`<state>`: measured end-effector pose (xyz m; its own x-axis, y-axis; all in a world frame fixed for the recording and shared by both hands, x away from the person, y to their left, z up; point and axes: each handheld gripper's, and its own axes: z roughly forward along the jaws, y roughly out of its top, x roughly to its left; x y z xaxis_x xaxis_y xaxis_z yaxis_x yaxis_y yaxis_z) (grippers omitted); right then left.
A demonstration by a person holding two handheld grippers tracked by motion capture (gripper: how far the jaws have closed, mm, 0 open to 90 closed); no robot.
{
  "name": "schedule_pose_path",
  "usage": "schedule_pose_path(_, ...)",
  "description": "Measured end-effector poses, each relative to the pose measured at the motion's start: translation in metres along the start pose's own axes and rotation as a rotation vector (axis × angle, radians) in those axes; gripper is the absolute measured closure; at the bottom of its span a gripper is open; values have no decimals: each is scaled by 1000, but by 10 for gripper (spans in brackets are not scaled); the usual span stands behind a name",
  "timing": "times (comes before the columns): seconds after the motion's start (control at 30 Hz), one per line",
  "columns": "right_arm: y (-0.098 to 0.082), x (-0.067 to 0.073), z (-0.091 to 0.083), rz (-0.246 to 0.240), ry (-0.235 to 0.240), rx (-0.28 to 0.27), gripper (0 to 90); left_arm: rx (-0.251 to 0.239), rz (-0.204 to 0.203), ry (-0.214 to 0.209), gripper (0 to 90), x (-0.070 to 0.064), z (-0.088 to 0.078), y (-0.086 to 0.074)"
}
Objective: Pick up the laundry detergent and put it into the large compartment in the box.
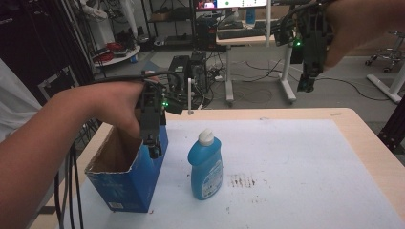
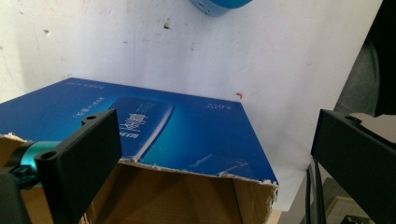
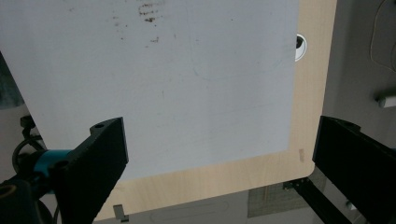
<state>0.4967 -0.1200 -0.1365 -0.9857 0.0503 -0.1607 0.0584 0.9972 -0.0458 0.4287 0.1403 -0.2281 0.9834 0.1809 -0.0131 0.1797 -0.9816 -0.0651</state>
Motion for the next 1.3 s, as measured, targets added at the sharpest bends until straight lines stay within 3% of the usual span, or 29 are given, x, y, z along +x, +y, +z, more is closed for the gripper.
schedule_pose_path(0.3, 0, 0, 2, -13, -15, 3, 23, -29, -61, -40, 17, 0, 1, 1)
schedule_pose_path(0.63, 1, 2, 0, -16, -22, -1, 24, -54, -200, -96, 17, -5, -4, 0)
schedule_pose_path(0.87, 2, 5, -2, -16, -28, -7, 23, -43, -331, -116, 17, -7, 2, -1)
schedule_pose_path(1.0, 2, 6, -2, -18, -26, -2, 23, -80, -440, -98, 17, -6, -2, -3)
schedule_pose_path(1.03, 2, 6, -2, -18, -26, -2, 23, -80, -440, -98, 17, -6, -2, -3)
schedule_pose_path(1.07, 2, 6, -2, -18, -27, -2, 23, -89, -492, -81, 17, -6, -5, -3)
schedule_pose_path(1.1, 3, 7, -2, -12, -27, -3, 23, -84, -511, -73, 17, -7, -6, -2)
schedule_pose_path(1.17, 2, 7, -3, -5, -25, -5, 23, -77, -544, -75, 17, -8, -8, -1)
schedule_pose_path(1.23, 3, 6, -3, -8, -25, -6, 23, -77, -544, -75, 17, -8, -8, -1)
schedule_pose_path(1.27, 3, 6, -3, -2, -25, -5, 23, -87, -610, -100, 17, -10, -10, 1)
schedule_pose_path(1.3, 4, 6, -3, -1, -25, -5, 23, -94, -632, -107, 17, -10, -11, 1)
